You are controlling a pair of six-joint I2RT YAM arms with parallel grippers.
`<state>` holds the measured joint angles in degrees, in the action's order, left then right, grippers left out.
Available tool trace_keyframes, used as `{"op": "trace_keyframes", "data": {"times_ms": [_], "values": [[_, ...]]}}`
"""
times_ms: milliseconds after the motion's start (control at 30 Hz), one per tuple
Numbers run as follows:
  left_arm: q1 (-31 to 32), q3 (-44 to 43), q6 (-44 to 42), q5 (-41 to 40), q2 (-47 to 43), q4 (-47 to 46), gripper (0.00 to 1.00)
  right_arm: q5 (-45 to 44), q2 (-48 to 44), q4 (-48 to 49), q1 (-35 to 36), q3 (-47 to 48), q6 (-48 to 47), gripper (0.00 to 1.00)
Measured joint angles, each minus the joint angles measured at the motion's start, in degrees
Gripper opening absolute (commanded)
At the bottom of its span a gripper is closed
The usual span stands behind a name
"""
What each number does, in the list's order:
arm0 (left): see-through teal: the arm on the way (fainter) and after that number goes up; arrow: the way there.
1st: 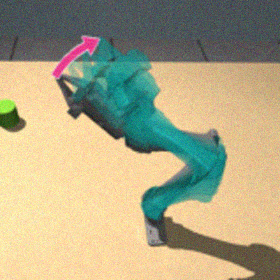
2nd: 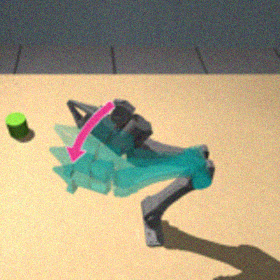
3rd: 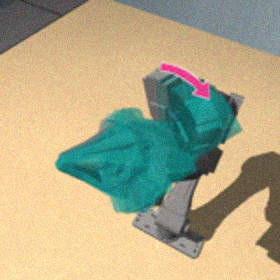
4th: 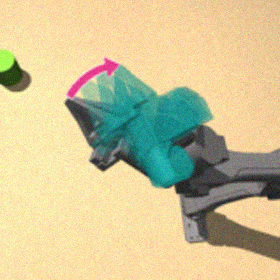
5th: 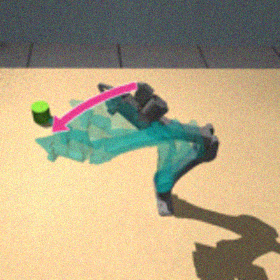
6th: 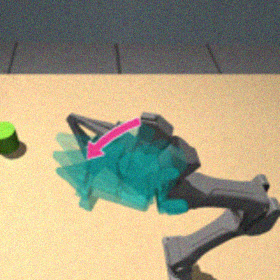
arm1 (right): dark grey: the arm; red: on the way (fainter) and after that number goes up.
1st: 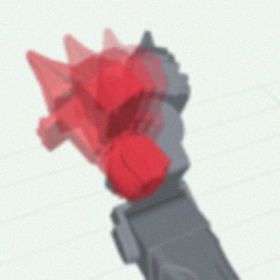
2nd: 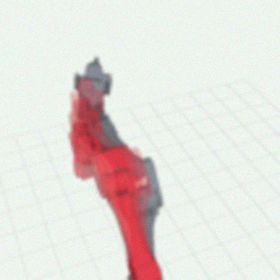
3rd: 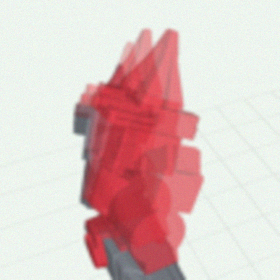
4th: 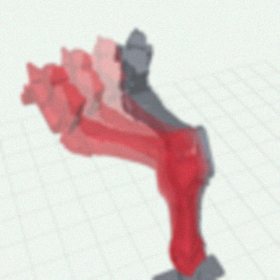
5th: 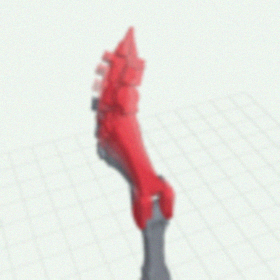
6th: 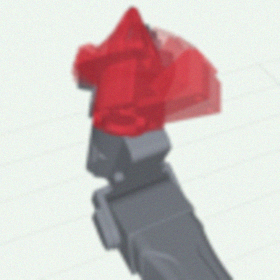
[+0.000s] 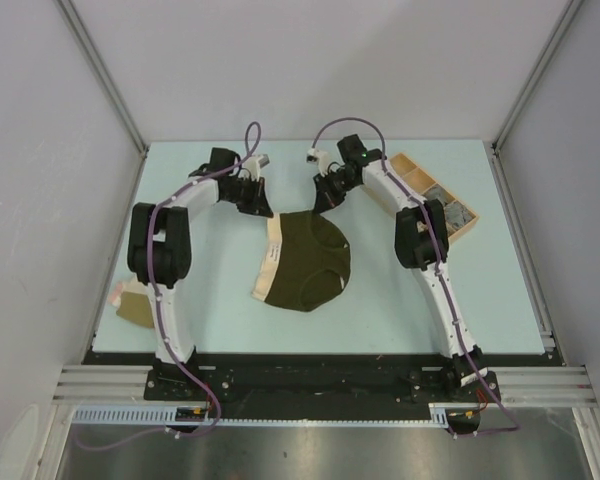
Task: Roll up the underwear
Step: Fold the underwear at the center of the board.
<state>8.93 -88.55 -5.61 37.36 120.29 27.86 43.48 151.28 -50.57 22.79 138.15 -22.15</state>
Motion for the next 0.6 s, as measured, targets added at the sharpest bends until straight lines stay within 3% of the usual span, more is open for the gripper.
{"op": "trace_keyframes", "data": {"times_ms": [333,600], "values": [[-0.24,2.08,4.2,2.75,-5.44,-6.36,0.0,3.04,-8.68,2.05,-1.11,-1.49,2.03,0.0],[-0.33,9.25,4.68,2.71,-11.56,-8.24,0.01,4.9,-20.46,2.27,2.89,-14.71,-0.42,0.0]]}}
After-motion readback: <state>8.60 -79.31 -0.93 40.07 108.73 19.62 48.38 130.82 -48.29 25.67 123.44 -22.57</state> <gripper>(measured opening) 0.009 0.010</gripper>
